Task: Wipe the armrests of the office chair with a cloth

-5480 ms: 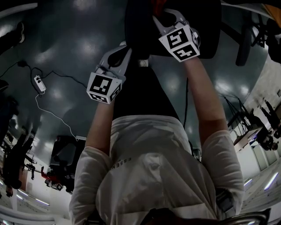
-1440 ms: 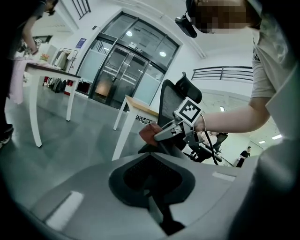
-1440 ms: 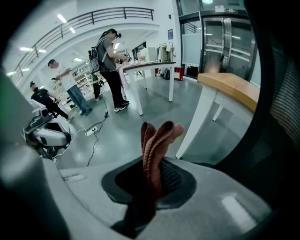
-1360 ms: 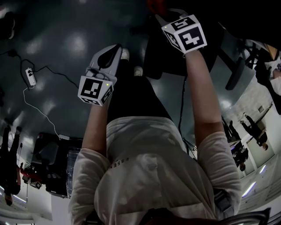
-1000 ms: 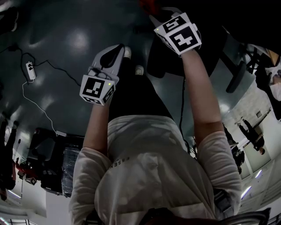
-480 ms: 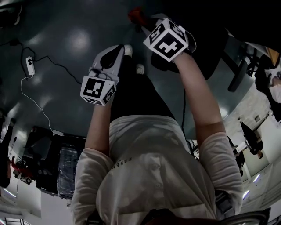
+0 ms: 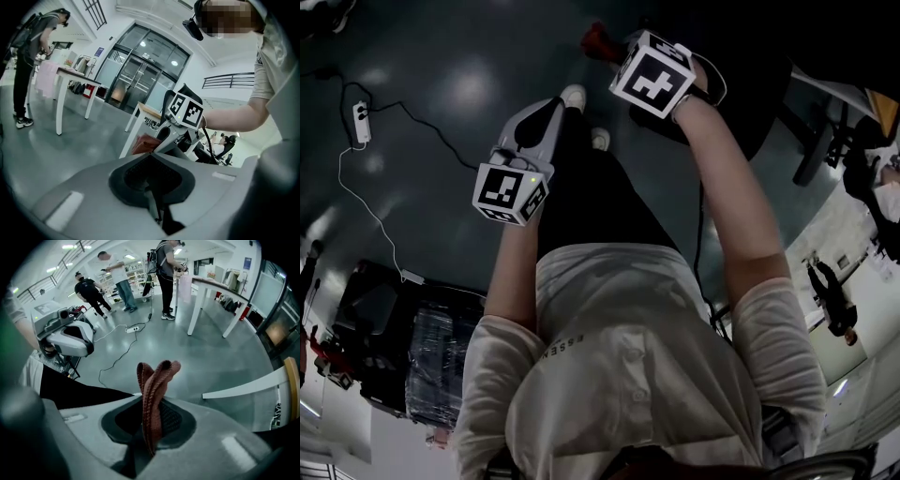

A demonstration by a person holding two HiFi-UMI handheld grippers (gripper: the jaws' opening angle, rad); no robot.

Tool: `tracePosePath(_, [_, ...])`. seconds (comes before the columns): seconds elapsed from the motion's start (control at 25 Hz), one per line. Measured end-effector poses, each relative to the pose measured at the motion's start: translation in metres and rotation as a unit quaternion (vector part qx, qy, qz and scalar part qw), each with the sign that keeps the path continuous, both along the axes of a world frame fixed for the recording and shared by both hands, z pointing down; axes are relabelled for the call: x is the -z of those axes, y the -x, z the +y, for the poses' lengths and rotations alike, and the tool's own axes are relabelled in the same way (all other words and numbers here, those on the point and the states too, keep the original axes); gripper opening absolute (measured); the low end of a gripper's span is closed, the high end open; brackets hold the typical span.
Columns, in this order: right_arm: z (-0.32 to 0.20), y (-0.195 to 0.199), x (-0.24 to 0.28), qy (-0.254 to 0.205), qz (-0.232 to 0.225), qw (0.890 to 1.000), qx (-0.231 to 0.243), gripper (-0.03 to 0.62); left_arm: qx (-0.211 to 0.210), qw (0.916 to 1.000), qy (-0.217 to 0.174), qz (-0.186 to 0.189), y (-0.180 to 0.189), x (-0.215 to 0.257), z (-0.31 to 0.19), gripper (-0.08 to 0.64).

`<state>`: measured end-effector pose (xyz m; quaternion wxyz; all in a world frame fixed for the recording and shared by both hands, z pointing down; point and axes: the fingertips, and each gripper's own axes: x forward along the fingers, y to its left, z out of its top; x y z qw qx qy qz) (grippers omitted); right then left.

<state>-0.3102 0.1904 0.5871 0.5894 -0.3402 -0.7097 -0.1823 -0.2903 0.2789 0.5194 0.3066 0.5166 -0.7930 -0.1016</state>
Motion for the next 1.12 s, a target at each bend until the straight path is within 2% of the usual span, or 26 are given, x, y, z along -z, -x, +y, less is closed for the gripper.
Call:
tracePosePath(0.12, [0.012, -0.017, -0.002, 0.003, 0.013, 1.0, 0.012, 0.048, 0.011, 0.9999, -0.002, -0.003, -0.013, 0.002, 0.011, 0.018])
tracePosePath(0.28, [0.026, -0.054, -0.005, -0.003, 0.054, 0.998, 0.023, 0.049, 0.023, 0.9997, -0.003, -0.006, -0.028, 0.004, 0.024, 0.018])
tracePosePath(0.48, [0.056, -0.08, 0.001, 0.034, 0.059, 0.997, 0.032, 0.048, 0.032, 0.9994, -0.001, -0.011, -0.038, 0.007, 0.037, 0.018])
tracePosePath(0.6, [0.07, -0.109, 0.01, 0.064, 0.093, 0.994, 0.011, 0.048, 0.031, 0.9994, -0.003, -0.015, -0.045, 0.012, 0.039, 0.018])
tracePosePath(0.68, [0.076, -0.11, 0.023, 0.091, 0.069, 0.993, -0.023, 0.048, 0.024, 0.9995, -0.004, -0.018, -0.049, 0.019, 0.035, 0.018])
tracePosePath(0.76, [0.071, -0.094, 0.042, 0.116, 0.0, 0.99, -0.078, 0.048, 0.015, 0.9996, -0.009, -0.023, -0.049, 0.03, 0.028, 0.018])
tracePosePath(0.84, [0.054, -0.08, 0.065, 0.133, -0.075, 0.977, -0.149, 0.048, 0.003, 0.9994, -0.017, -0.031, -0.049, 0.045, 0.017, 0.018])
tracePosePath(0.92, [0.028, -0.077, 0.088, 0.141, -0.13, 0.956, -0.22, 0.048, -0.02, 0.9986, -0.022, -0.044, -0.049, 0.062, 0.001, 0.018])
tracePosePath(1.0, [-0.001, -0.078, 0.108, 0.146, -0.168, 0.932, -0.285, 0.048, -0.055, 0.9957, -0.032, -0.067, -0.043, 0.082, -0.021, 0.018])
tracePosePath(1.12, [-0.049, -0.087, 0.135, 0.146, -0.217, 0.889, -0.376, 0.048, -0.11, 0.9874, -0.051, -0.101, -0.027, 0.115, -0.062, 0.018])
